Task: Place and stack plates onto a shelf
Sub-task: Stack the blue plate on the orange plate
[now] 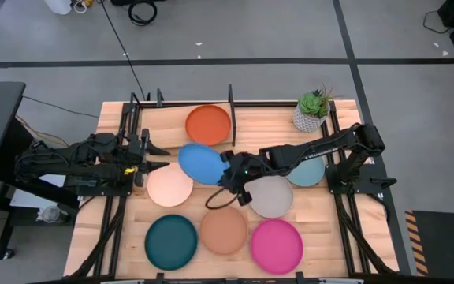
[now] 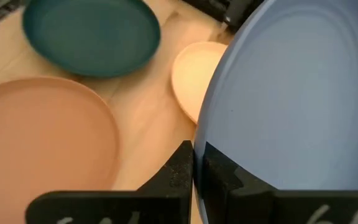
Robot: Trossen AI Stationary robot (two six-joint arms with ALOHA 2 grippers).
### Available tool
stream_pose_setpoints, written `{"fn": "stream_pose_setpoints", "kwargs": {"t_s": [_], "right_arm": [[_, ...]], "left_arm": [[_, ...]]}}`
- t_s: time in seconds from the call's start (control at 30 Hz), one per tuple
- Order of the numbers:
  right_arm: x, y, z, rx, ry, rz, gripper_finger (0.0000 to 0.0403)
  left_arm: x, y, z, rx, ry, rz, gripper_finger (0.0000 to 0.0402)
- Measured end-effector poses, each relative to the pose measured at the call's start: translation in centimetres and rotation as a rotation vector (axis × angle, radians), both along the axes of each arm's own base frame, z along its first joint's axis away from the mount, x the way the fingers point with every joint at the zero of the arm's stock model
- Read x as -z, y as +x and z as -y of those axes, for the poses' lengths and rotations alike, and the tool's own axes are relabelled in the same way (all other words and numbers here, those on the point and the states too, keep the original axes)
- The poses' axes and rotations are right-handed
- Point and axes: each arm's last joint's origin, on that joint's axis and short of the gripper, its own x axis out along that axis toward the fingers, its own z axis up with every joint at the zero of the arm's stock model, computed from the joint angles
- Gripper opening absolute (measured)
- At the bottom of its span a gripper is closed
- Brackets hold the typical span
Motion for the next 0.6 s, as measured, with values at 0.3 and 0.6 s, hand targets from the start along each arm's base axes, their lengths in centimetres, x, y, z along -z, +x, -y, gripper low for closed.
{"fn": "stream_pose_setpoints", "kwargs": {"t_s": [0.3, 0.6], "right_arm": [[0.1, 4.0, 2.5, 0.032, -0.086, -0.102, 0.0025], [0.3, 7.2, 5.4, 0.152, -0.244, -0.251, 0.0025]], "left_arm": [[-1.0, 0.1, -0.1, -0.024, 0.035, 0.106, 0.0156], [-1.8, -0.4, -0.1, -0.024, 0.047, 0.14, 0.0156]]}}
